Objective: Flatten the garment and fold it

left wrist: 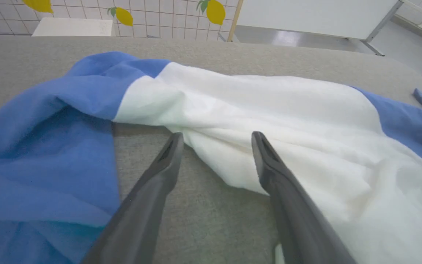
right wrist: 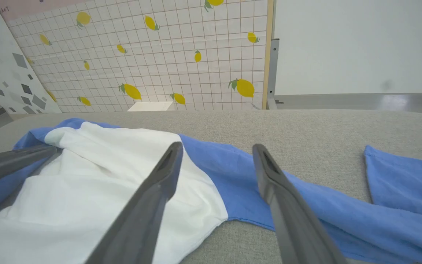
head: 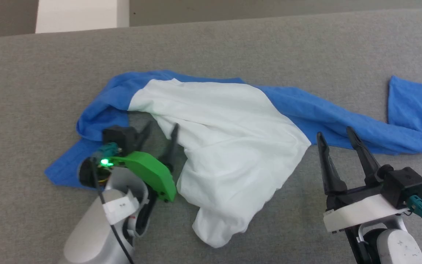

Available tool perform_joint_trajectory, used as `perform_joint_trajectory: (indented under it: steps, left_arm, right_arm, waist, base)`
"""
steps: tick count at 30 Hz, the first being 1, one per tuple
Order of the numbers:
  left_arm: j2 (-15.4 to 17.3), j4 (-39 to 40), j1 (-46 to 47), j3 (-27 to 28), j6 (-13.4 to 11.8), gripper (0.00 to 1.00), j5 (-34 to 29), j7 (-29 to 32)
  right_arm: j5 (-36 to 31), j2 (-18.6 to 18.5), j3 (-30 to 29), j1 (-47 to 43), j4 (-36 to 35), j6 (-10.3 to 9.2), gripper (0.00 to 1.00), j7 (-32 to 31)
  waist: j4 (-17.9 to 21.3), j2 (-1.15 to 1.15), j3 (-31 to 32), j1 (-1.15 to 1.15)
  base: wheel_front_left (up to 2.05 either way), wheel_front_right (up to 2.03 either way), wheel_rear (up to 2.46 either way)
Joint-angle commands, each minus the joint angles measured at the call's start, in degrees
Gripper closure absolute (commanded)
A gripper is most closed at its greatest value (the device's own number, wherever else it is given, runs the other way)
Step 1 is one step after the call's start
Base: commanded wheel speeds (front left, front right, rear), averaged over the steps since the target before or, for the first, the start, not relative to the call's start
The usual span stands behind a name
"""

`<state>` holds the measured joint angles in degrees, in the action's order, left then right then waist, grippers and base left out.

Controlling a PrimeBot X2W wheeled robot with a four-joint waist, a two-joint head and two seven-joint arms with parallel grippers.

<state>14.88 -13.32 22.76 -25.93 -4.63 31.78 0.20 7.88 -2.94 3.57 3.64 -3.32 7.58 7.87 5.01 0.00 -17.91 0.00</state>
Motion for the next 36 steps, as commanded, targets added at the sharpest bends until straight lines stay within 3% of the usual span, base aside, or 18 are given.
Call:
perform_joint_trajectory:
  steps: [1, 7, 12, 13, 14, 17, 21, 29, 31, 36]
  left_arm:
    - [-0.27, 0.73, -0.42, -0.51, 0.58, 0.00, 0.86, 1.18]
    - [-0.30, -2.84, 2.36, -2.19, -1.00, 0.00, 1.40, 9.76]
    - [0.01, -5.30, 4.65, -2.27, -0.21, 0.01, 3.04, 14.03]
    - [0.29, -5.84, 4.90, -2.60, 0.05, 0.72, 3.17, 15.22]
    - [0.73, -6.47, 5.00, -3.14, 0.41, 1.00, 3.36, 17.03]
    - [2.06, -6.19, 4.48, -4.48, 1.02, 1.00, 3.50, 20.84]
    - [3.85, 0.65, 1.28, -4.54, 0.67, 1.00, 3.92, 21.58]
    - [12.67, 24.20, -13.35, -6.48, -4.42, 1.00, 3.17, 29.38]
    - [14.60, 27.99, -17.03, -7.51, -5.80, 1.00, 3.42, 32.43]
    - [15.90, 31.50, -23.50, -10.03, -6.86, 1.00, 7.13, 37.81]
  right_arm:
    - [-0.21, 0.06, 0.27, -0.13, -0.52, -0.09, 0.00, -0.34]
    - [0.05, 0.06, 1.63, 0.00, -0.81, -0.09, 0.00, -0.89]
    - [0.34, 0.06, 1.45, -0.87, -0.53, -0.09, 0.00, -0.79]
    - [0.39, 0.06, 1.40, -0.99, -0.47, -0.09, 0.00, -0.78]
    - [0.42, 0.06, 1.38, -1.12, -0.38, -0.09, 0.00, -0.77]
    - [0.53, 0.06, 1.13, -1.49, -0.14, -0.09, 0.00, -0.82]
    - [0.55, 0.06, 0.39, -2.02, -0.42, -0.09, 0.00, -0.87]
    - [0.47, 0.06, -1.04, -3.11, -1.50, -0.09, 0.00, -1.43]
    - [0.50, 0.06, -1.23, -3.11, -1.82, -0.09, 0.00, -1.59]
    - [0.50, 0.06, -1.56, -3.07, -1.87, -0.09, 0.00, -2.04]
  waist:
    - [-1.01, 0.00, 1.03, 0.00]
    - [0.74, 0.00, 1.22, 0.00]
    - [2.03, 0.00, 1.12, 0.00]
    - [2.13, 0.00, 1.19, 0.00]
    - [2.23, 0.00, 1.34, 0.00]
    - [2.11, 0.00, 2.20, 0.00]
    - [0.87, 0.00, 3.72, 0.00]
    - [-3.15, 0.00, 5.45, 0.00]
    - [-3.71, 0.00, 5.44, 0.00]
    - [-4.49, 0.00, 5.29, 0.00]
  base:
    - [0.00, 0.00, 0.00]
    - [0.00, 0.00, 0.00]
    - [0.00, 0.00, 0.00]
    - [0.00, 0.00, 0.00]
    - [0.00, 0.00, 0.00]
    - [0.00, 0.00, 0.00]
    - [0.00, 0.00, 0.00]
    - [0.00, 0.00, 0.00]
    - [0.00, 0.00, 0.00]
    - [0.00, 0.00, 0.00]
